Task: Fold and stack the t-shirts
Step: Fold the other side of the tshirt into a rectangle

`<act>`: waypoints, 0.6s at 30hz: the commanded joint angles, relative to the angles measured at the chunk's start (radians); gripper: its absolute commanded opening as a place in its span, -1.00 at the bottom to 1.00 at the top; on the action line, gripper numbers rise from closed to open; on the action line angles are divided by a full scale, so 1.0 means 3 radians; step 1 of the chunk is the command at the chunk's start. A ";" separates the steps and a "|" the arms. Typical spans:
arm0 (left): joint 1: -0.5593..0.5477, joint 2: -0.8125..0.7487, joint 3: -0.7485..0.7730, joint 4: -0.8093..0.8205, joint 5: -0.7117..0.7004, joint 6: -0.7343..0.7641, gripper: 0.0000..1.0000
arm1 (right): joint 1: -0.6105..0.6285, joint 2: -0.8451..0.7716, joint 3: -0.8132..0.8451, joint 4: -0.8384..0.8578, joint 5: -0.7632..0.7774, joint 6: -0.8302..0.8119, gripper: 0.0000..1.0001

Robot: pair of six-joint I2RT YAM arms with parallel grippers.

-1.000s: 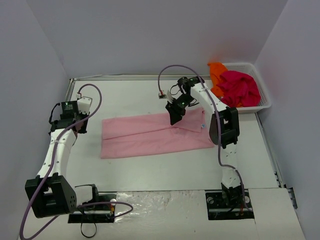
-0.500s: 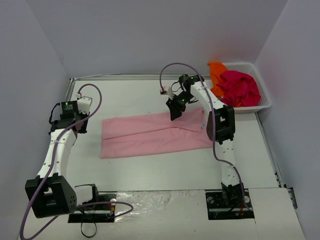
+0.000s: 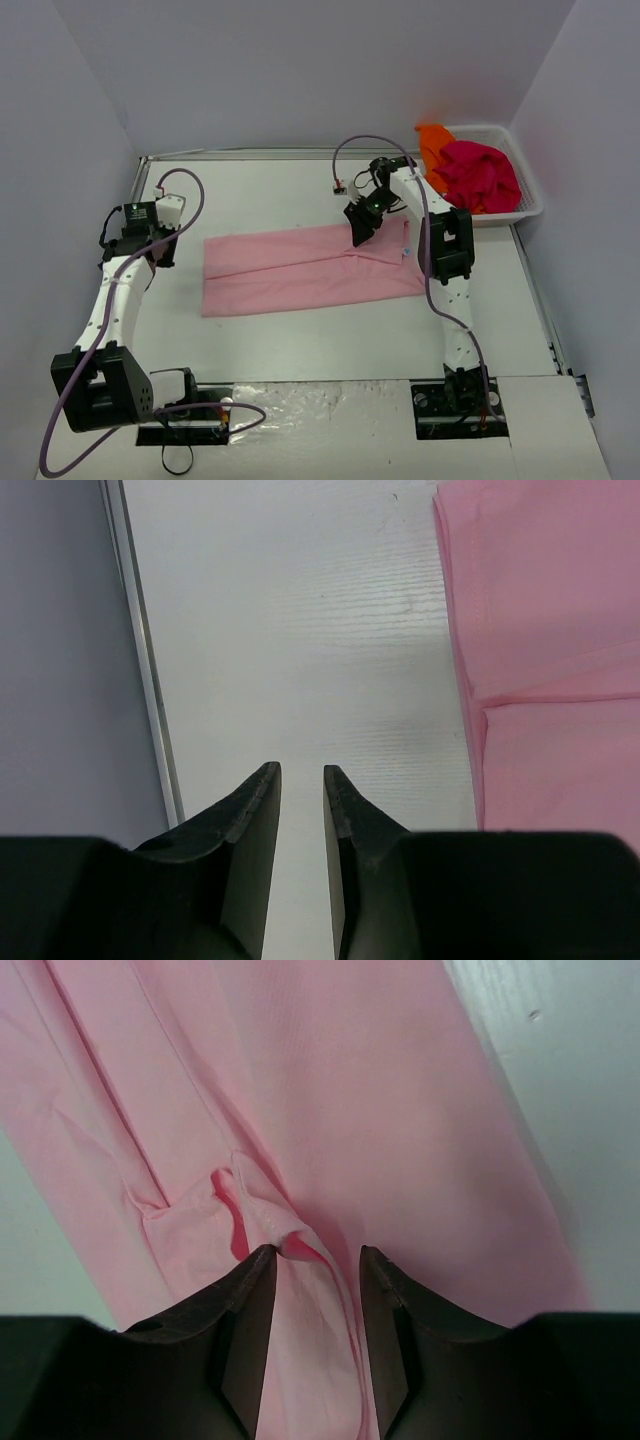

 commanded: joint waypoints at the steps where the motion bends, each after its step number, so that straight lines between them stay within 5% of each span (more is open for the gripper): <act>1: 0.0020 -0.0046 0.0036 0.0038 -0.0009 -0.0018 -0.53 | 0.0016 -0.0232 -0.0204 -0.0142 0.0002 -0.0112 -0.30; 14: 0.0025 -0.0061 0.0051 0.0028 -0.0004 -0.0023 -0.53 | 0.0016 -0.0314 -0.0296 -0.0127 -0.0075 -0.0112 -0.56; 18: 0.0025 -0.0071 0.0031 0.0038 0.0006 -0.0023 -0.53 | 0.0021 -0.0355 -0.0276 -0.0106 -0.0085 -0.0066 -0.98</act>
